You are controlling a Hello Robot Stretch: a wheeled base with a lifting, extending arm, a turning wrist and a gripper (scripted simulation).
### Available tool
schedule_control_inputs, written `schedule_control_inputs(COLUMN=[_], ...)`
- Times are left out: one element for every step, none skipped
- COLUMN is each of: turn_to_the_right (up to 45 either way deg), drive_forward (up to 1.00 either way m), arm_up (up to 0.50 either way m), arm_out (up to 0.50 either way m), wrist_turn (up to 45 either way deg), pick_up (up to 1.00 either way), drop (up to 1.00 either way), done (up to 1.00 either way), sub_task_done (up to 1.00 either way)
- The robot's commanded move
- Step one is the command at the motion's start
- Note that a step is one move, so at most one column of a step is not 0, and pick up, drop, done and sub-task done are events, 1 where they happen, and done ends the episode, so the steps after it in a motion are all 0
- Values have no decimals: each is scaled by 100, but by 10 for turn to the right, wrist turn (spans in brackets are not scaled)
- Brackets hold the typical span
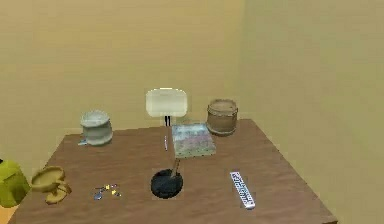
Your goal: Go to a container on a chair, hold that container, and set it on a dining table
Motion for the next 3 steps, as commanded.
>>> schedule_control_inputs(turn_to_the_right=[-450, -450, -60], drive_forward=[0, 0, 0], arm_up=[0, 0, 0], arm_out=[0, 0, 0], wrist_turn=[0, 0, 0], pick_up=[0, 0, 0], drop=[0, 0, 0], done=[0, 0, 0], sub_task_done=[0, 0, 0])
